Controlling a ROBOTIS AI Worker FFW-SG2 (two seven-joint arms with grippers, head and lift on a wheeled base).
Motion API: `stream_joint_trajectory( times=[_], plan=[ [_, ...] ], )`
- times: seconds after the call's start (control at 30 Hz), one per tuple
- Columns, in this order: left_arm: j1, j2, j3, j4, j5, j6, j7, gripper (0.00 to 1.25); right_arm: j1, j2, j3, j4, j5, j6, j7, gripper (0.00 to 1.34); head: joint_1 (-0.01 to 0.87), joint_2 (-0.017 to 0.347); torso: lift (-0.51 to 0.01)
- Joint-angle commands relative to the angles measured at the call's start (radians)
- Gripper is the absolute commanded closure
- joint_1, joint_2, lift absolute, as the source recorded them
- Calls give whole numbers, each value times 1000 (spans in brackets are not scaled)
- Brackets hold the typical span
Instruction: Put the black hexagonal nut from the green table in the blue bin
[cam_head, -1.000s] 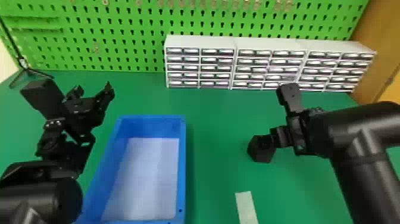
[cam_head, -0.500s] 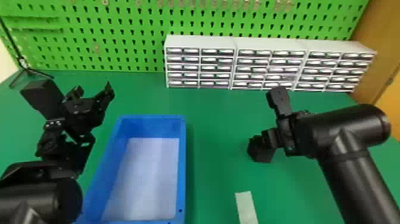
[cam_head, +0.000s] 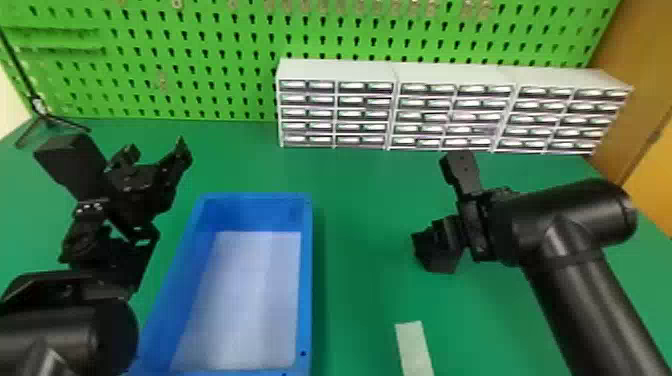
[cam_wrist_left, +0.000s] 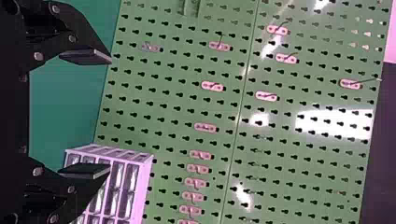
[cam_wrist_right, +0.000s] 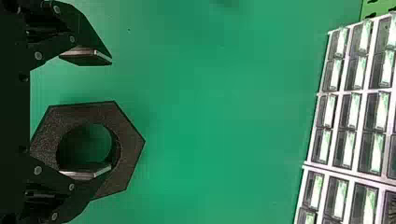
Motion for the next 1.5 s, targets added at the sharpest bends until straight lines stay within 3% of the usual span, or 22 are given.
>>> stream_joint_trajectory(
  times=[0.0, 0.47, 1.47],
  plan=[
    [0, 0, 0, 0, 0, 1, 0, 433, 4, 3, -4, 20, 15, -18, 17, 463, 692, 8, -97],
    [0, 0, 0, 0, 0, 1, 0, 433, 14, 8, -11, 63, 51, -61, 66, 463, 692, 8, -97],
    [1, 0, 0, 1, 0, 1, 0, 433, 34, 11, -15, 107, 70, -113, 68, 463, 692, 8, -97]
  ],
)
